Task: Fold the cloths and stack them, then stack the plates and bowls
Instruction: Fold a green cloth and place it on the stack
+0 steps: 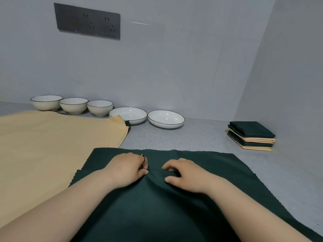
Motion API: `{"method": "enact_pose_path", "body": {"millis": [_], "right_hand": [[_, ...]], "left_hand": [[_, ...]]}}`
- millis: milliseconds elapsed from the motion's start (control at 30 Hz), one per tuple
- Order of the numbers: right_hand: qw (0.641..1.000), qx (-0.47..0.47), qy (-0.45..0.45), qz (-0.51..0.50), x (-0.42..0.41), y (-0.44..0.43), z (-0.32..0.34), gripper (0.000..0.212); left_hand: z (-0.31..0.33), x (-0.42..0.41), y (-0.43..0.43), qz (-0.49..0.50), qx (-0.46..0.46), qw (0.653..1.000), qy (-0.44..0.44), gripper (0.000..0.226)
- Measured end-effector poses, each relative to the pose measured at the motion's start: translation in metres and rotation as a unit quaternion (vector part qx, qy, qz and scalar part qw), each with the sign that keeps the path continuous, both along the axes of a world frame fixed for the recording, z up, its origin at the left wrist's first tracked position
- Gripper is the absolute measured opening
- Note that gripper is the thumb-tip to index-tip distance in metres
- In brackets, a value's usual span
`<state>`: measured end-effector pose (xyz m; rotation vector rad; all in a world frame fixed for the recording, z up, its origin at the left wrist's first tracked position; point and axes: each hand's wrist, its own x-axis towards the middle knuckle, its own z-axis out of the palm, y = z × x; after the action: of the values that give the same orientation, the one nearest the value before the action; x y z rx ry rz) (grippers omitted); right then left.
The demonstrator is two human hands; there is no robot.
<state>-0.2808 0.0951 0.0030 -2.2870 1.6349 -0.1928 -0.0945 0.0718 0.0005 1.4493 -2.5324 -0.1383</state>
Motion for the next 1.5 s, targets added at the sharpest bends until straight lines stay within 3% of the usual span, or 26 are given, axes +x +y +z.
{"method": "enact_pose_path", "body": {"millis": [100, 233, 367, 467, 667, 800, 933, 1167, 1500], "right_hand": [[1.000, 0.006, -0.005, 0.001, 0.002, -0.011, -0.004, 0.010], [1.000, -0.013, 0.013, -0.011, -0.009, -0.020, -0.008, 0.033], [0.999, -0.020, 0.015, -0.034, -0.017, -0.024, -0.009, 0.033], [0.998, -0.023, 0.021, -0.049, -0.022, -0.030, -0.009, 0.033], [0.997, -0.027, 0.033, -0.064, -0.020, -0.047, -0.006, 0.032], [0.996, -0.033, 0.044, -0.069, -0.012, -0.066, -0.005, 0.029], [0.994, -0.051, 0.057, -0.077, -0.001, -0.086, -0.006, 0.012], [0.992, -0.064, 0.032, -0.104, 0.005, -0.111, -0.010, 0.013], [0.990, -0.087, 0.024, -0.108, 0.012, -0.115, -0.017, 0.013]], "left_hand": [[0.001, 0.006, -0.003, -0.004, 0.038, 0.999, 0.015, 0.028], [0.005, 0.027, -0.013, 0.006, 0.157, 0.986, 0.060, 0.021], [0.011, 0.069, -0.032, 0.055, 0.215, 0.973, 0.064, 0.015], [0.010, 0.100, -0.044, 0.100, 0.241, 0.958, 0.115, 0.016], [-0.015, 0.113, -0.051, 0.157, 0.193, 0.923, 0.293, 0.019], [-0.024, 0.118, -0.055, 0.188, 0.152, 0.899, 0.364, 0.019], [-0.032, 0.118, -0.061, 0.220, 0.106, 0.897, 0.368, 0.019], [-0.034, 0.117, -0.068, 0.234, 0.102, 0.881, 0.399, 0.010], [-0.033, 0.119, -0.071, 0.247, 0.072, 0.896, 0.362, 0.016]]}}
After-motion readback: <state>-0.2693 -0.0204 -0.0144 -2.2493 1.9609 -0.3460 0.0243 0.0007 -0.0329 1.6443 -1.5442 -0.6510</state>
